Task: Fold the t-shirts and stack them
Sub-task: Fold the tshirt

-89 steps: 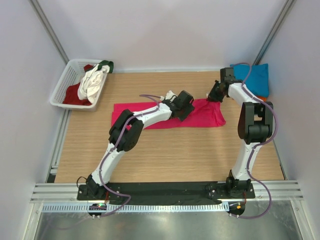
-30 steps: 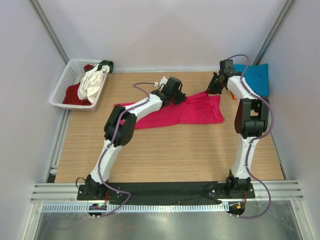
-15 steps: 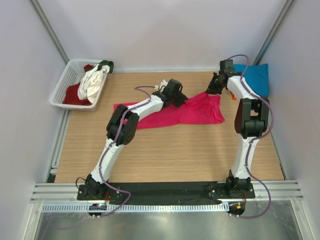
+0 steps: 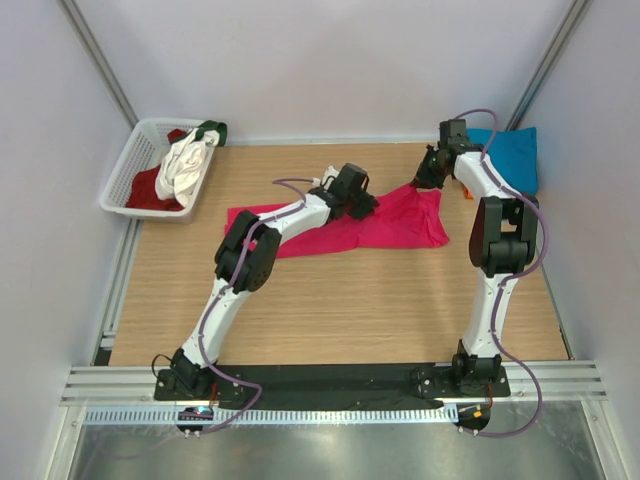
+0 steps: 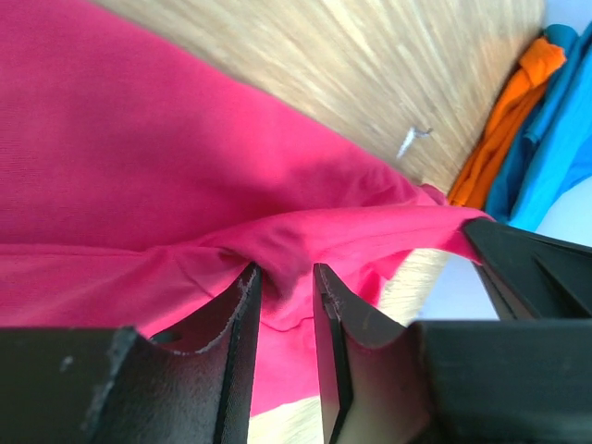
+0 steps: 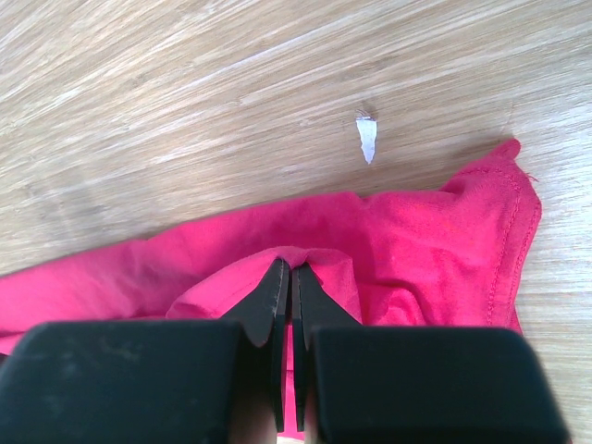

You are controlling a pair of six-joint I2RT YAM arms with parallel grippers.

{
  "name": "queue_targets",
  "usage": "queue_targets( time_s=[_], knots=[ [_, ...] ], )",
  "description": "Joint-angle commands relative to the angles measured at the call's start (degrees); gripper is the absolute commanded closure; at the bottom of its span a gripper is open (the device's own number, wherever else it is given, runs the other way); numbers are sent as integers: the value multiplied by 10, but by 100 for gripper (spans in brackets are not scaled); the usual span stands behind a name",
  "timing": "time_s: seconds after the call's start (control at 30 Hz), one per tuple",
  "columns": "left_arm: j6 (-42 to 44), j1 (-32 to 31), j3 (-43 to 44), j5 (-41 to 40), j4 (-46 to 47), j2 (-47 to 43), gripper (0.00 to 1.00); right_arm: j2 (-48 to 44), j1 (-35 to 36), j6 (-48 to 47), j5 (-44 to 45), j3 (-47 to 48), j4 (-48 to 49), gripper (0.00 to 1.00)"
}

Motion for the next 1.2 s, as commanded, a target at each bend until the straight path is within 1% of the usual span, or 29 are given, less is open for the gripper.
queue_targets(
  time_s=[0.0, 0.2, 0.4, 0.67, 0.77, 0.9, 1.07, 1.17],
  knots=[
    [-8, -2, -15, 2, 1, -35, 70, -1, -1, -3, -5, 18, 15, 99],
    [-9, -3, -20, 0, -1, -37, 64, 7, -2, -1, -6, 32, 14, 99],
    [-14, -6, 17, -5, 1, -15, 65, 8, -2, 0, -7, 29, 14, 99],
    [-14, -12, 15, -6, 2, -14, 65, 12, -2, 1, -8, 33, 13, 99],
    [-20, -12, 18, -6, 2, -10, 70, 12, -2, 2, -9, 35, 13, 99],
    [-22, -11, 26, -9, 3, -9, 100, 10, -2, -1, -7, 34, 11, 99],
    [-7, -5, 62, -15, 2, -11, 100, 4, -2, -4, -3, 31, 8, 99],
    [-16, 1, 63, -15, 2, -16, 100, 3, -2, -4, -2, 33, 7, 99]
  ],
)
